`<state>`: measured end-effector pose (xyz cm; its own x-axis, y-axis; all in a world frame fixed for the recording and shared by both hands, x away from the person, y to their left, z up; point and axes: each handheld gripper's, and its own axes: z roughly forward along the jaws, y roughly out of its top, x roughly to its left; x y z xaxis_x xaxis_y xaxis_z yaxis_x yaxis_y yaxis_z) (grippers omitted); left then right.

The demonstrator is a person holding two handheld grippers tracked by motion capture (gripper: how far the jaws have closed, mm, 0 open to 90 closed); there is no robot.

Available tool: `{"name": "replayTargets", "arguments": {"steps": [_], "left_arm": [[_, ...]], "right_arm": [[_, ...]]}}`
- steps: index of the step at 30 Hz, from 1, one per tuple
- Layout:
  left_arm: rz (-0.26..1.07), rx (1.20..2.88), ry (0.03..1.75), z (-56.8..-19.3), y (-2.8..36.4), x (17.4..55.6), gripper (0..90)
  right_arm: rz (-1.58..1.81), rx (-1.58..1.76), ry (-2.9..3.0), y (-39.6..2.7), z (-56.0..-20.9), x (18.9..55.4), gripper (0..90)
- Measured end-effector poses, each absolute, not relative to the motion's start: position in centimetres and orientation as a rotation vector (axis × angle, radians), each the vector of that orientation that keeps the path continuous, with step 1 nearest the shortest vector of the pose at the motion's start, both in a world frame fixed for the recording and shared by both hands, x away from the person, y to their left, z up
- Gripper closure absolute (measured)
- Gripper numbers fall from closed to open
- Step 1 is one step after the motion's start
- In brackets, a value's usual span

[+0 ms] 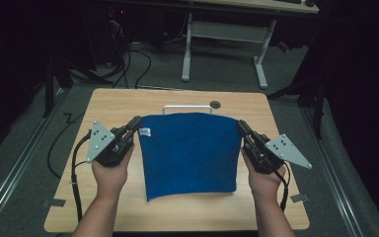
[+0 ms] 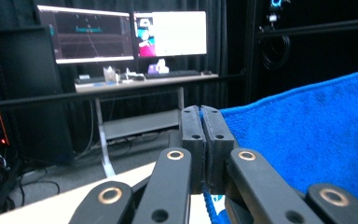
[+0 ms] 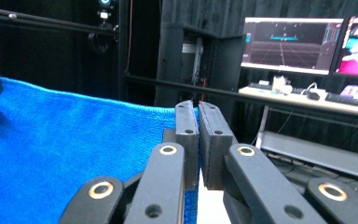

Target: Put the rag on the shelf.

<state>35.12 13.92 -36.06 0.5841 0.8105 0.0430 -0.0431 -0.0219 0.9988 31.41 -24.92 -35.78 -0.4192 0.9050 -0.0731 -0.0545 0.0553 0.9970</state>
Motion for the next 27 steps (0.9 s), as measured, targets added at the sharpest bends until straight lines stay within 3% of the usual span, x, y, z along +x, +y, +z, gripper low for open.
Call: {"name": "replayTargets", "arguments": {"steps": [9,27], "left_arm": [[0.842,1.446,0.678,-33.6,13.3,37.2,89.1],[0.915,1.532,0.709,-31.8,12.7,43.8,89.1]], "right_arm": [[1.479,0.867,1.473,-24.9,-33.6,32.8,87.6],[1.421,0.949,1.479,-25.2,-32.1,39.2,87.8]]}}
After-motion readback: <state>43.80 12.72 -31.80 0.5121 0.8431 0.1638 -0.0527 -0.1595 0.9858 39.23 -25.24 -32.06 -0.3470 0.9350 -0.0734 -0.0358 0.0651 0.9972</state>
